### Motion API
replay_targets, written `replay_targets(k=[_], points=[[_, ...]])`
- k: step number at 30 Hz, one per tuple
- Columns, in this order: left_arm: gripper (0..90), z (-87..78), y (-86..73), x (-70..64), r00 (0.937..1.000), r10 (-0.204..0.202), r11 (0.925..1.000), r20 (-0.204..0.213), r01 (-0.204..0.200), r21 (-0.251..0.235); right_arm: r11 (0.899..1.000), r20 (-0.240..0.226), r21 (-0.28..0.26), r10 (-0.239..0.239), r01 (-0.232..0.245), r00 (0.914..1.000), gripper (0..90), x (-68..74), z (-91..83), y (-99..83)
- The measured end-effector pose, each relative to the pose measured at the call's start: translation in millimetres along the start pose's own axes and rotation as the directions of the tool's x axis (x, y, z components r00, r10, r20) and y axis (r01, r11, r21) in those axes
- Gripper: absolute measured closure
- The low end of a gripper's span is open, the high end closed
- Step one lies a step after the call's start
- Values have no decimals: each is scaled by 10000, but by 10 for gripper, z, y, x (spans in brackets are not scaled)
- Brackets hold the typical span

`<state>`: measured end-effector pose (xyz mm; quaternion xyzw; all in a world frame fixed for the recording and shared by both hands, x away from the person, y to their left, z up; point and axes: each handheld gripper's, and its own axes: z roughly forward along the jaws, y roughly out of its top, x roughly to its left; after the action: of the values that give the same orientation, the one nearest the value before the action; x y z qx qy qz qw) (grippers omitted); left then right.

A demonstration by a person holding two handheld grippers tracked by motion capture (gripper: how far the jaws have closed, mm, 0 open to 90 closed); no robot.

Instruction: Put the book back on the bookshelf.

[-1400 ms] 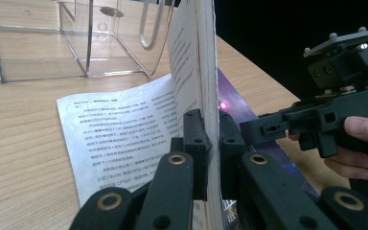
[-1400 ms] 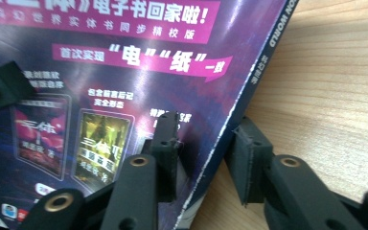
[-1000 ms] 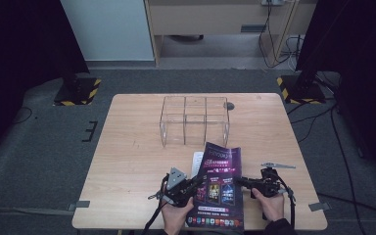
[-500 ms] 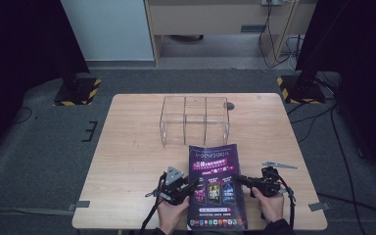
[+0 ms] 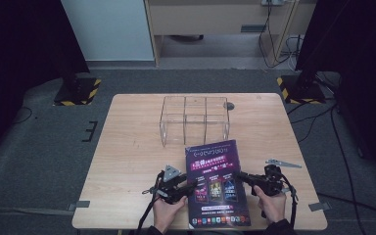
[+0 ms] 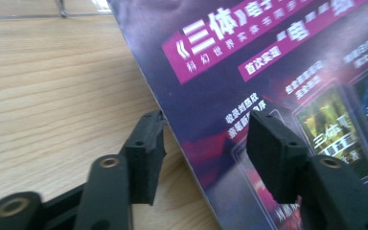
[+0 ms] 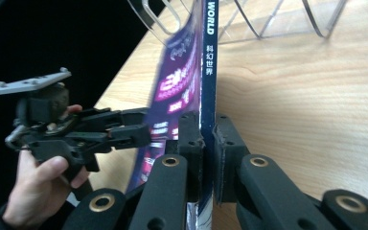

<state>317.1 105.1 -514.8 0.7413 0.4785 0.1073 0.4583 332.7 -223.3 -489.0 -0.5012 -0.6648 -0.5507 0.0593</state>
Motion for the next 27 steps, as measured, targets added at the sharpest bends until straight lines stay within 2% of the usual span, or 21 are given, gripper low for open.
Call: replay_targets(k=[3, 8, 9, 11, 17, 19, 20, 21, 22, 23, 27], points=[[428, -76, 38, 43, 9999, -39, 9996, -157, 34, -297, 9998, 5, -57, -201, 201, 9998, 848, 54, -11, 29], [384, -173, 63, 119, 9991, -59, 9990, -428, 40, -446, 9992, -140, -210, -339, 336, 9993, 848, 111, -31, 62], [379, -227, 64, 168, 9986, -150, 9984, -510, 122, -544, 9995, -172, -149, -294, 292, 9994, 848, 134, -38, 69], [364, -288, 53, 221, 9977, -171, 9978, -657, 129, -648, 9985, -174, -267, -492, 487, 9986, 848, 154, -33, 82], [330, -437, -25, 376, 9939, -232, 9979, -1076, 164, -633, 9967, -182, -402, -717, 710, 9973, 848, 252, -48, 155], [324, -498, -75, 453, 9906, -253, 9981, -1347, 174, -592, 9952, -170, -519, -845, 835, 9963, 849, 286, -57, 192], [320, -545, -117, 527, 9868, -340, 9982, -1583, 256, -549, 9948, -166, -559, -867, 857, 9961, 849, 301, -60, 208], [315, -545, -117, 527, 9868, -340, 9982, -1583, 256, -549, 9948, -166, -559, -867, 857, 9961, 849, 301, -60, 208], [313, -595, -161, 619, 9825, -445, 9983, -1810, 370, -448, 9934, -175, -663, -952, 938, 9953, 849, 344, -68, 255], [309, -595, -161, 619, 9825, -445, 9983, -1810, 370, -448, 9934, -175, -663, -952, 938, 9953, 849, 344, -68, 255], [297, -655, -205, 737, 9721, -471, 9988, -2296, 422, -264, 9898, -184, -864, -1155, 1135, 9931, 849, 421, -90, 331]])
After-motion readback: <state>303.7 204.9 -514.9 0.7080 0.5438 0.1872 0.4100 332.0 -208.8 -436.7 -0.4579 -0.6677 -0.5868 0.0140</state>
